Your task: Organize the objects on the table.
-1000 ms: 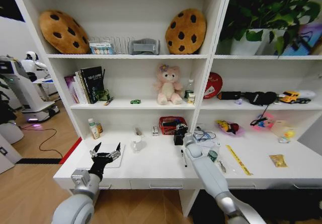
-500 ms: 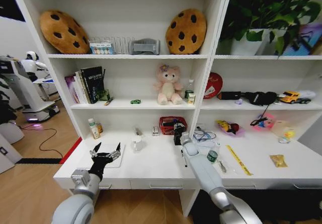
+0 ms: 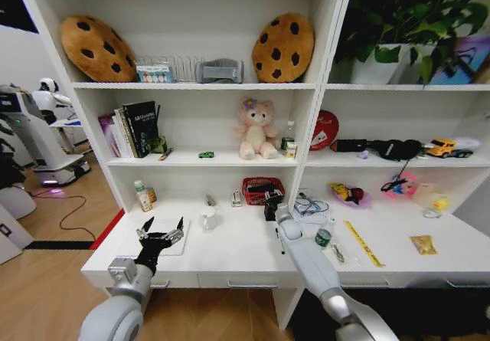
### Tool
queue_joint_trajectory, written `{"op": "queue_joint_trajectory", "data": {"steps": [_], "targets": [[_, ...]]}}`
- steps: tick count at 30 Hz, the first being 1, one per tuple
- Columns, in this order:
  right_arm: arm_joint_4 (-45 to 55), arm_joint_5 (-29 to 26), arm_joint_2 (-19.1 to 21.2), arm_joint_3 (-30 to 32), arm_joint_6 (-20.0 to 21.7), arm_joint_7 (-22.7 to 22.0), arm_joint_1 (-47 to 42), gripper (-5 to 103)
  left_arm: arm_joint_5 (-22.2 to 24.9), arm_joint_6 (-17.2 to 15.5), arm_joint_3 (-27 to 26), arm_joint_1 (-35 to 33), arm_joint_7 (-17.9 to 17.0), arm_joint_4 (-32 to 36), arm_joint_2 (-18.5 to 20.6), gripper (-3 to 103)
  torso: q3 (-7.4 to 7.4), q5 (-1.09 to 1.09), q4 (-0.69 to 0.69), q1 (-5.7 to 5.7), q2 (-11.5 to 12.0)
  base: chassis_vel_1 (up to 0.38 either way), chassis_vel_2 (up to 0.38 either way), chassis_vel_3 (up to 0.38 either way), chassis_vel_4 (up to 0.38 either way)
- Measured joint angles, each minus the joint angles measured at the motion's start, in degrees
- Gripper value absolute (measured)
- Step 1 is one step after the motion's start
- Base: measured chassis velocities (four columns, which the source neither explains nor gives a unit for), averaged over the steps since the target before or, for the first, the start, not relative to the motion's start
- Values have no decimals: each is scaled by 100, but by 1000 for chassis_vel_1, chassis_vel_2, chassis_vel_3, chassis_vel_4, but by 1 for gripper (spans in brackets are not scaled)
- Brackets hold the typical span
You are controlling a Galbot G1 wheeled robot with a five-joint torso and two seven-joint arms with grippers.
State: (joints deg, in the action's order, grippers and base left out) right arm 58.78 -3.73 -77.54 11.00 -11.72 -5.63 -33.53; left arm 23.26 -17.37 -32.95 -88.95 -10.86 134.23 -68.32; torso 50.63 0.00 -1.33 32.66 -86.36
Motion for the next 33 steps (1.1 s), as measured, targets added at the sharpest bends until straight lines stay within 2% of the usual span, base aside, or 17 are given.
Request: {"op": "queue_joint_trajectory", "data": {"steps": [1, 3, 4, 5, 6, 7, 8, 9, 10, 11, 12, 13, 15, 21, 25, 31, 33], "targets": [[209, -3, 51, -66, 90, -167, -64, 51, 0, 0, 0, 0, 0, 0, 0, 100, 0, 0, 0, 0, 0, 0, 0, 0, 0], [402, -52, 99, -129, 197, -276, -119, 51, 0, 0, 0, 0, 0, 0, 0, 100, 0, 0, 0, 0, 0, 0, 0, 0, 0], [785, -212, 202, -250, 418, -472, -238, 57, 0, 0, 0, 0, 0, 0, 0, 100, 0, 0, 0, 0, 0, 0, 0, 0, 0], [1372, -531, 384, -425, 821, -831, -443, 62, 0, 0, -1, 0, 0, 0, 0, 100, 0, 0, 3, 0, 0, 0, 0, 0, 0], [1372, -531, 384, -425, 821, -831, -443, 62, 0, 0, -1, 0, 0, 0, 0, 100, 0, 0, 3, 0, 0, 0, 0, 0, 0], [1837, -885, 551, -552, 1159, -1179, -646, 68, 0, 0, 0, 0, 0, 0, 0, 100, -1, 0, 2, 0, 0, 0, 0, 0, 0], [2525, -1532, 836, -733, 1650, -1805, -1068, 73, 0, 0, -1, -1, -2, 0, 0, 100, -1, -1, 2, 0, -1, 0, 0, 0, 0], [2525, -1532, 836, -733, 1650, -1805, -1068, 73, 0, 0, -1, -1, -2, 0, 0, 100, -1, -1, 2, 0, -1, 0, 0, 0, 0], [3020, -1916, 1024, -825, 1896, -2203, -1374, 78, 1, -1, 2, -1, 2, -1, 0, 100, 0, 6, -5, 0, 0, 0, 0, 0, 0], [3597, -2271, 1251, -861, 2136, -2609, -1716, 84, 0, -1, 1, 0, -4, -1, 0, 100, -1, 1, -3, -1, -1, 0, 0, 0, 0], [3857, -2413, 1365, -862, 2270, -2780, -1894, 89, 0, -1, 0, 0, -4, 0, 0, 100, -2, -3, -4, -2, -2, 0, 0, 0, 0], [3857, -2413, 1365, -862, 2270, -2780, -1894, 89, 0, -1, 0, 0, -4, 0, 0, 100, -2, -3, -4, -2, -2, 0, 0, 0, 0], [4374, -2646, 1560, -769, 2512, -3111, -2305, 97, 0, -1, 1, 0, 1, 0, 0, 100, -1, 3, -2, -2, -2, 0, 0, 0, 0], [4652, -2846, 1684, -378, 2717, -3178, -2850, 100, 0, -1, 0, 0, -2, 0, 0, 100, -1, 1, 0, -1, -1, 0, 0, 0, 0], [4541, -3158, 1668, -197, 3012, -2978, -2900, 100, 0, -1, 0, -1, -2, 0, 0, 100, -1, 2, 0, -1, -1, 0, 0, 0, 0], [4502, -3271, 1665, -149, 3131, -2886, -2882, 100, 0, -1, 0, 0, -2, 0, 0, 100, 0, 1, -1, -1, -1, 0, 0, 0, 0], [4428, -3577, 1650, -61, 3402, -2715, -2797, 100, 0, -1, 0, 0, -2, 0, 0, 100, 0, 1, -1, -1, -1, 0, 0, 0, 0]]}}
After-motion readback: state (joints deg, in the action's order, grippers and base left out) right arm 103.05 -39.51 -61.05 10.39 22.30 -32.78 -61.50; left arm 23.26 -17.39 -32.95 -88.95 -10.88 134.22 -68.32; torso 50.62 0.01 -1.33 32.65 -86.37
